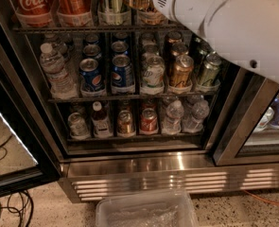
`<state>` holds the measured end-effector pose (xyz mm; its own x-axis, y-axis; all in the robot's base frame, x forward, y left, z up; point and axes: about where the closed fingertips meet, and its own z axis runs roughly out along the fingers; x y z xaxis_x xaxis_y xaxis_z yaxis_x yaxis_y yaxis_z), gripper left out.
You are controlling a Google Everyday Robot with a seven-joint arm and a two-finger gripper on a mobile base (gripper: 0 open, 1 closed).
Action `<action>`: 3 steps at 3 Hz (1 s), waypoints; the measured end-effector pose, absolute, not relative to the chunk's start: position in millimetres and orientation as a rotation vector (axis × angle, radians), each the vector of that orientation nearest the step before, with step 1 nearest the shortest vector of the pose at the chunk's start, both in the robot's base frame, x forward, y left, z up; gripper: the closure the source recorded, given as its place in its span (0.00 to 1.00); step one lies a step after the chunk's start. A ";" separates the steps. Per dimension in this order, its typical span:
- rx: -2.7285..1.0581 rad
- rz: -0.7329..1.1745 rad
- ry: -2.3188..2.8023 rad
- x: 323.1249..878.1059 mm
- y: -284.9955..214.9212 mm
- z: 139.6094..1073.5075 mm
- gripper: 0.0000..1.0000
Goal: Pick orange can from top shelf of fridge
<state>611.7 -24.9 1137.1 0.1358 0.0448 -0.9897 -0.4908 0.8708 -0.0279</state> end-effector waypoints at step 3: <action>-0.421 0.434 1.419 604.6 -10.6 1135.5 1.00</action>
Offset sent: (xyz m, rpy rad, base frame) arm -0.0487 0.0585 -0.0583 -0.0606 0.1908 0.2136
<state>604.6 -10.6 1135.5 0.1010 0.0373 -0.9942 -0.5250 0.8509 -0.0214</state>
